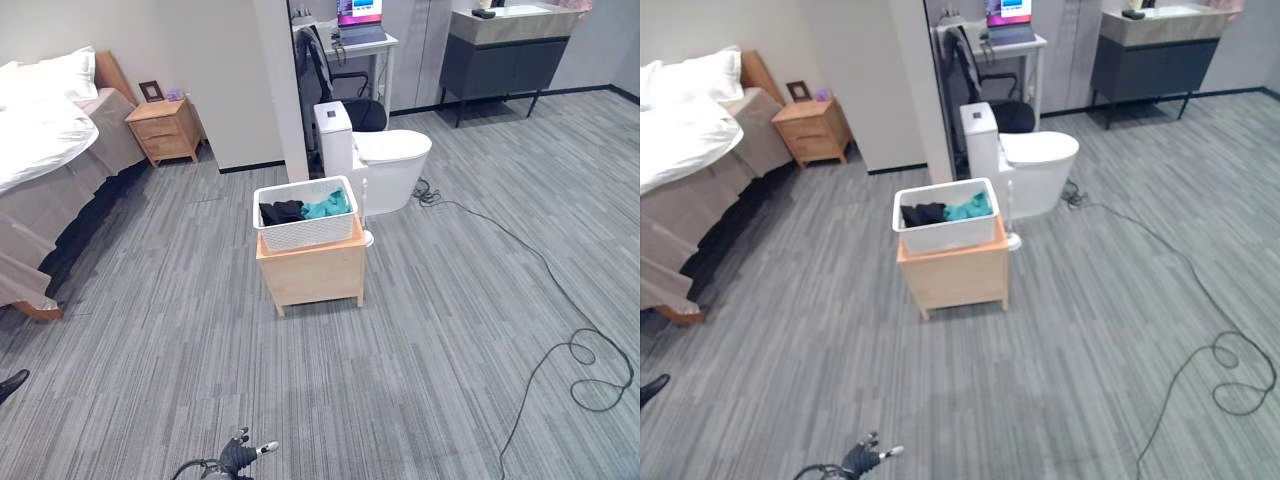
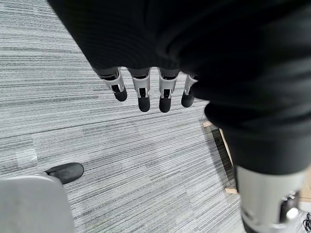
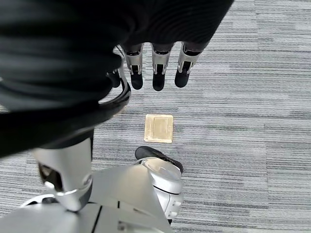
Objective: Grab the laundry basket,head to the washer,open it,put in the laundry and shut it.
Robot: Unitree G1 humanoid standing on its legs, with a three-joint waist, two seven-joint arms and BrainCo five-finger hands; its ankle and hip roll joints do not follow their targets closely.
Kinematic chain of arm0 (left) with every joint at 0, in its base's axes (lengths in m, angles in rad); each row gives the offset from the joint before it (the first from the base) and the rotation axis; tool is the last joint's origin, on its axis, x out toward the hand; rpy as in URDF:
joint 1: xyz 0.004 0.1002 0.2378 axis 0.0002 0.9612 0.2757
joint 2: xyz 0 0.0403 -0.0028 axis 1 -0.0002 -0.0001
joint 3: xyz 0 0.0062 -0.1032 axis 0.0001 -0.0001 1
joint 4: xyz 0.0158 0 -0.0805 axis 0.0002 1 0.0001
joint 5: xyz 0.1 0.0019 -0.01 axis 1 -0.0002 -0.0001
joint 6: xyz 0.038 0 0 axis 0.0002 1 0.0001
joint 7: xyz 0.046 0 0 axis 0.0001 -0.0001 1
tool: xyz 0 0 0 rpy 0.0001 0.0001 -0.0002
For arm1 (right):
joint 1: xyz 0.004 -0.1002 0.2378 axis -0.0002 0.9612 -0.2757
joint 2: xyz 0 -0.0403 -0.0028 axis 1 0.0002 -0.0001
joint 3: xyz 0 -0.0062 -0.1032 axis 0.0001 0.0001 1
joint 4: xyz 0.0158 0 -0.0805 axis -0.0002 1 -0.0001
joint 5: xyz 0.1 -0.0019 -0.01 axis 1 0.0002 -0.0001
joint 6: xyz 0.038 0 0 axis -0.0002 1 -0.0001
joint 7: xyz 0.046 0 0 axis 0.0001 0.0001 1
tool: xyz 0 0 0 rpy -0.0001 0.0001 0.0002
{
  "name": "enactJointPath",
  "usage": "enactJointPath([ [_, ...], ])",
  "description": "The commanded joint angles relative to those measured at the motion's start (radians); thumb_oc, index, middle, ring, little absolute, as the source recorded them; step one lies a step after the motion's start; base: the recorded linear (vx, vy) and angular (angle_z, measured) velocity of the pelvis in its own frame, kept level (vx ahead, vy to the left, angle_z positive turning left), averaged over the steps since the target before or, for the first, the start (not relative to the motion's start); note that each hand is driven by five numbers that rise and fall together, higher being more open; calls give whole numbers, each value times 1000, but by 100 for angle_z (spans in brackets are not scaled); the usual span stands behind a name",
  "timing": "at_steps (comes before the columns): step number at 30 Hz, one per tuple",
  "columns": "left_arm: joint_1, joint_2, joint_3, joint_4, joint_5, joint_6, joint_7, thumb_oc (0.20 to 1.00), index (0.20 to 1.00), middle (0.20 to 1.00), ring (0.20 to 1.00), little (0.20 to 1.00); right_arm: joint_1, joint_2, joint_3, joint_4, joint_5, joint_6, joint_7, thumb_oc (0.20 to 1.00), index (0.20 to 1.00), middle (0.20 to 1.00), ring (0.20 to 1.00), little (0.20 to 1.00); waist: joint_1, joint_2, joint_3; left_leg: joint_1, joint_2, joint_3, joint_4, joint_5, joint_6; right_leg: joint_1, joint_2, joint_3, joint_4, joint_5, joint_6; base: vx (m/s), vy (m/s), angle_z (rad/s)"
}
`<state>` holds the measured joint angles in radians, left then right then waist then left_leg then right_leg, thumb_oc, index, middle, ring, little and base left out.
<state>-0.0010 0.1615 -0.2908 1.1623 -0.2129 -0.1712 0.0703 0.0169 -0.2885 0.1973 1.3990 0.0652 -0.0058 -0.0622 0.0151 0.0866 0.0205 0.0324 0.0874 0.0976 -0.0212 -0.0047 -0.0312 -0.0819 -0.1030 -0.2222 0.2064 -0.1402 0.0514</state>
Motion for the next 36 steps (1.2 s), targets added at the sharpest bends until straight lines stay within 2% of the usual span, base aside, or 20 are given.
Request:
enactJointPath([
  [1, -41, 46, 36, 36, 25, -30, 9, 1000, 1000, 1000, 1000, 1000, -48, 47, 38, 64, 14, -16, 4, 1000, 1000, 1000, 1000, 1000, -4, -88, 17, 34, -12, -44, -66, -43, -23, 185, -61, -10, -294, 117, 86, 0, 0, 0],
  [22, -33, 47, 48, 12, 18, -33, 20, 1000, 1000, 1000, 1000, 1000, -43, 39, 15, 73, 25, -14, -5, 1000, 1000, 1000, 1000, 1000, -2, -83, 23, 29, -9, -48, -66, -38, -27, 187, -61, -21, -294, 114, 83, 1, -3, 0],
  [28, -37, 53, 56, 3, -5, -34, 28, 1000, 1000, 1000, 1000, 1000, -48, 19, -42, 69, 105, -24, -19, 1000, 1000, 1000, 1000, 1000, -4, -78, 35, 21, 8, -55, -66, -27, -37, 184, -43, -20, -294, 104, 69, 18, -66, 2],
  [30, -40, 59, 54, -6, -18, -35, 24, 1000, 1000, 1000, 1000, 1000, -56, 0, -67, 67, 134, -35, -24, 1000, 1000, 1000, 1000, 1000, 1, -79, 56, 19, 29, -52, -60, -5, -50, 190, -27, -17, -294, 92, 50, 20, -179, 2],
  [33, -36, 67, 56, -33, -40, -36, 16, 1000, 1000, 1000, 1000, 1000, -61, -17, -77, 62, 152, -47, -29, 1000, 1000, 1000, 1000, 1000, 6, -89, 85, -37, 57, -68, 72, -30, -68, 204, 2, -9, -289, 73, 13, 21, -221, 0],
  [34, -35, 71, 57, -40, -41, -35, 15, 1000, 1000, 1000, 1000, 1000, -62, -21, -80, 59, 159, -50, -28, 1000, 1000, 1000, 1000, 1000, 7, -90, 100, -63, 70, -76, 136, -19, -78, 210, 18, -6, -273, 57, -6, 57, -217, 9],
  [35, -30, 77, 58, -56, -43, -35, 12, 1000, 1000, 1000, 1000, 1000, -66, -26, -78, 53, 161, -53, -31, 1000, 1000, 1000, 1000, 1000, 15, -91, 116, -93, 79, -81, 202, 22, -86, 217, 30, -4, -264, 47, -19, 2, -220, 11],
  [36, -29, 82, 58, -74, -50, -30, 11, 1000, 1000, 1000, 1000, 1000, -76, -34, -69, 41, 161, -54, -33, 1000, 1000, 1000, 1000, 1000, 27, -91, 146, -163, 79, -111, 335, 77, -87, 226, 39, -9, -254, 39, -31, -23, -209, 17],
])
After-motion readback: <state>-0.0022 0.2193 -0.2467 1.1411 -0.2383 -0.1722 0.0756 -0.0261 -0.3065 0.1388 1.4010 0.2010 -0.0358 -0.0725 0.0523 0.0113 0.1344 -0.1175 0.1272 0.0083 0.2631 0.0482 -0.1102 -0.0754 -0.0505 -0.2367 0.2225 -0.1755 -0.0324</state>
